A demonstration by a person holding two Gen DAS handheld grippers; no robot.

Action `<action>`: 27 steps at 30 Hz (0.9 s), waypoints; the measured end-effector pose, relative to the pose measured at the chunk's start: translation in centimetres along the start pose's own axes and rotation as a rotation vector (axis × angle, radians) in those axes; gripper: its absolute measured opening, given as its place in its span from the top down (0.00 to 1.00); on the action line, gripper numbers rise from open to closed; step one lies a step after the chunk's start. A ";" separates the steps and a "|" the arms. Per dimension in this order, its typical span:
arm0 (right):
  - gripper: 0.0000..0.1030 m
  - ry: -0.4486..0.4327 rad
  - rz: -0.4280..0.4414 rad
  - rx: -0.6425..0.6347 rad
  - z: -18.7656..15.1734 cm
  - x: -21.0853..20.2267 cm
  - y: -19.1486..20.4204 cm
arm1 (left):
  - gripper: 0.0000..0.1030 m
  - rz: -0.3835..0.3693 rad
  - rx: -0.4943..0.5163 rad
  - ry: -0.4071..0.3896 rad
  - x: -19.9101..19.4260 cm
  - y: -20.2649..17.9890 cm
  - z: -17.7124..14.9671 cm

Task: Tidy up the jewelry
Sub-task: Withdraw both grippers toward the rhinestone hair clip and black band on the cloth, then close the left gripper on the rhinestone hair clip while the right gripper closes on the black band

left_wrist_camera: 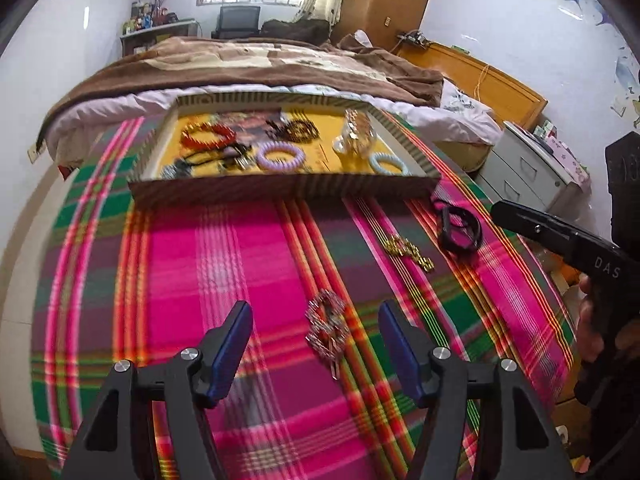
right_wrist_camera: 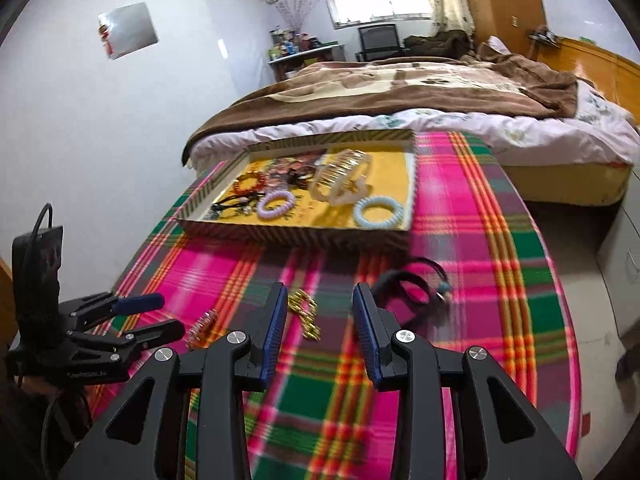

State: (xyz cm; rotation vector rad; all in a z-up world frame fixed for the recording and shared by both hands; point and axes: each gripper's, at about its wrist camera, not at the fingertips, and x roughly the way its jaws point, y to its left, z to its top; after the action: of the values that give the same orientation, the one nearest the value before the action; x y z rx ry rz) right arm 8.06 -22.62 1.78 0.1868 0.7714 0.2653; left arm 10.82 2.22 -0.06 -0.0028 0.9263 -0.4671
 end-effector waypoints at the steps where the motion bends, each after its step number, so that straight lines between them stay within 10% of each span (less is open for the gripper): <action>1: 0.66 -0.003 -0.007 0.005 -0.2 -0.2 -0.3 | 0.37 0.006 -0.001 0.003 0.2 0.0 -0.2; 15: 0.65 -0.018 -0.090 0.065 -2.3 -2.0 -3.4 | 0.40 0.040 0.008 0.032 1.8 -1.2 -1.7; 27: 0.65 0.013 -0.108 0.080 -2.5 -0.6 -3.8 | 0.81 0.108 0.008 0.016 1.8 -0.7 -1.5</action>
State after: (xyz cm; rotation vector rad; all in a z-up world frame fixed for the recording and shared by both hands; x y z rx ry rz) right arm 6.49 -26.21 -0.55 0.2186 0.8029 0.1330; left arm 10.30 1.19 -2.25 0.0577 0.9355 -0.3712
